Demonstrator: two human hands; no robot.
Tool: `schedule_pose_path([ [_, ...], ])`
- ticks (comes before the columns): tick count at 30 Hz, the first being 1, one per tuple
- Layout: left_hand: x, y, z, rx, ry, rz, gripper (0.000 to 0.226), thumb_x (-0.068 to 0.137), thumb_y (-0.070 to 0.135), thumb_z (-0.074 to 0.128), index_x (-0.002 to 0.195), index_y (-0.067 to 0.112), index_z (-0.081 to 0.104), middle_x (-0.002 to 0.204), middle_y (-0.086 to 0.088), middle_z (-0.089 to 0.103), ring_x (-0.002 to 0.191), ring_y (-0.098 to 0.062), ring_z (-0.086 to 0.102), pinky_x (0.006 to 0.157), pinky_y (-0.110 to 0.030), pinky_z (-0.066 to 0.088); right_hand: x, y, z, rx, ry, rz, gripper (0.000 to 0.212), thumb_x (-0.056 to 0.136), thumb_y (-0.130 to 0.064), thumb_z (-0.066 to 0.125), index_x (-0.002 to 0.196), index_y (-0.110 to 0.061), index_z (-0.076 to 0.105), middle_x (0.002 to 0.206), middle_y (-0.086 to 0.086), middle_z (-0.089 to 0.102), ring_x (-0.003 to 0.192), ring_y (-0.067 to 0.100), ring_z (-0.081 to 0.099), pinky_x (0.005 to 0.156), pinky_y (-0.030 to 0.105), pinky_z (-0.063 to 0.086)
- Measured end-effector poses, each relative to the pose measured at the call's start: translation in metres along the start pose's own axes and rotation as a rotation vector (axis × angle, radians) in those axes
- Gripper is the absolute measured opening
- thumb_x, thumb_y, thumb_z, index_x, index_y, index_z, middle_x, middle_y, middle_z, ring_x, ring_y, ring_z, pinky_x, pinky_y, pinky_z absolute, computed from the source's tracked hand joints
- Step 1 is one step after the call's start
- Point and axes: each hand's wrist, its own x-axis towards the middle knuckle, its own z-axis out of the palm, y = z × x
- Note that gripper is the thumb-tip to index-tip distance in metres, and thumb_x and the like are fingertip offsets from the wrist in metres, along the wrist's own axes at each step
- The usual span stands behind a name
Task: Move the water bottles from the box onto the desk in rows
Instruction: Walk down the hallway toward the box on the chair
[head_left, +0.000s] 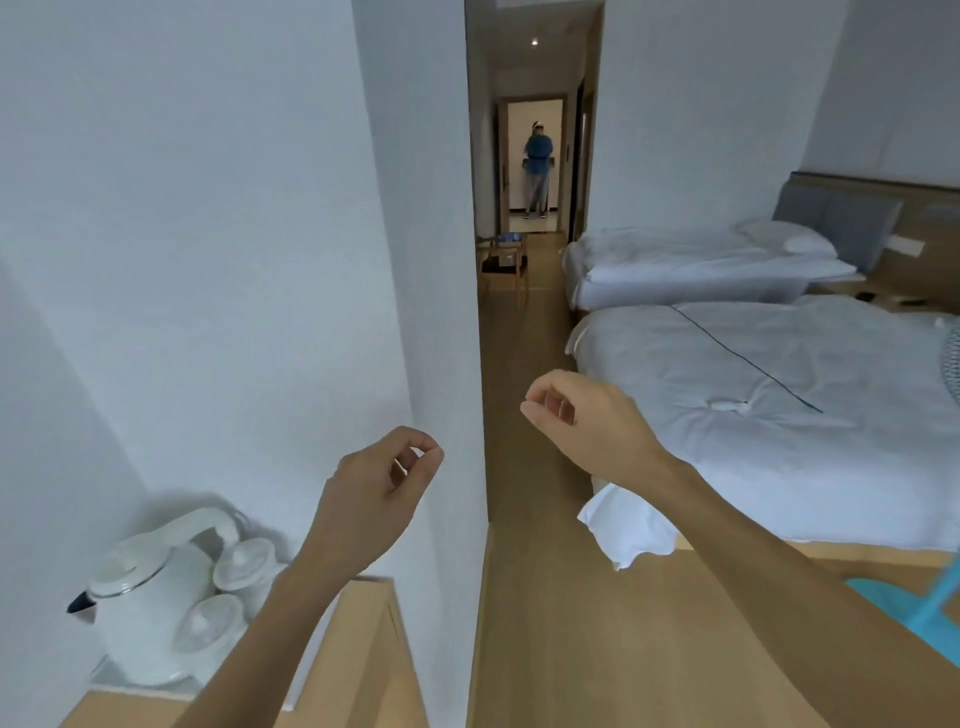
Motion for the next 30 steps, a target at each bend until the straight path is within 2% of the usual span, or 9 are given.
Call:
schedule_pose_path([
  [7,0.083,0.029,0.079,0.074,-0.052,0.114,0.006,0.093,0.043,0.054,0.091,0.039,0.058,0.072,0.018,0.062,0.068,-0.006,0.061,0.07,-0.029,0.056,0.033,0.096,-0.029,-0.034,0.037,0.078,0.016,0.095,-0.044,0.055,0.1,-0.03,0.062,0.083,-0.015,0.059,0.074,0.004,0.057,0.066,0.015,0.042],
  [13,0.177,0.027,0.133,0.103,-0.054,0.157,0.006,0.094,0.045,0.051,0.092,0.04,0.054,0.075,0.022,0.059,0.068,-0.003,0.061,0.067,-0.022,0.053,0.092,0.16,-0.029,-0.067,0.067,0.105,0.017,0.095,-0.044,0.054,0.102,-0.03,0.061,0.083,-0.015,0.059,0.074,0.006,0.057,0.07,0.021,0.05],
  [17,0.241,0.013,0.171,0.015,-0.056,0.155,0.011,0.094,0.044,0.052,0.096,0.035,0.058,0.075,0.021,0.06,0.069,-0.005,0.061,0.064,-0.015,0.048,0.14,0.202,-0.022,-0.07,0.082,0.113,0.015,0.094,-0.043,0.055,0.099,-0.031,0.062,0.08,-0.015,0.059,0.073,0.005,0.057,0.069,0.023,0.05],
  [21,0.306,0.0,0.202,-0.099,-0.04,0.109,0.016,0.093,0.045,0.053,0.096,0.032,0.062,0.071,0.018,0.061,0.07,-0.007,0.063,0.065,-0.017,0.051,0.192,0.243,-0.015,-0.076,0.08,0.158,0.013,0.094,-0.042,0.055,0.098,-0.032,0.062,0.081,-0.016,0.059,0.075,0.003,0.058,0.072,0.023,0.052],
  [30,0.434,-0.024,0.268,-0.179,-0.091,0.063,0.017,0.094,0.042,0.053,0.097,0.029,0.064,0.075,0.015,0.063,0.073,-0.011,0.064,0.068,-0.019,0.053,0.291,0.33,0.009,-0.043,0.095,0.207,0.015,0.093,-0.041,0.055,0.098,-0.029,0.064,0.081,-0.016,0.059,0.075,0.003,0.058,0.075,0.028,0.054],
])
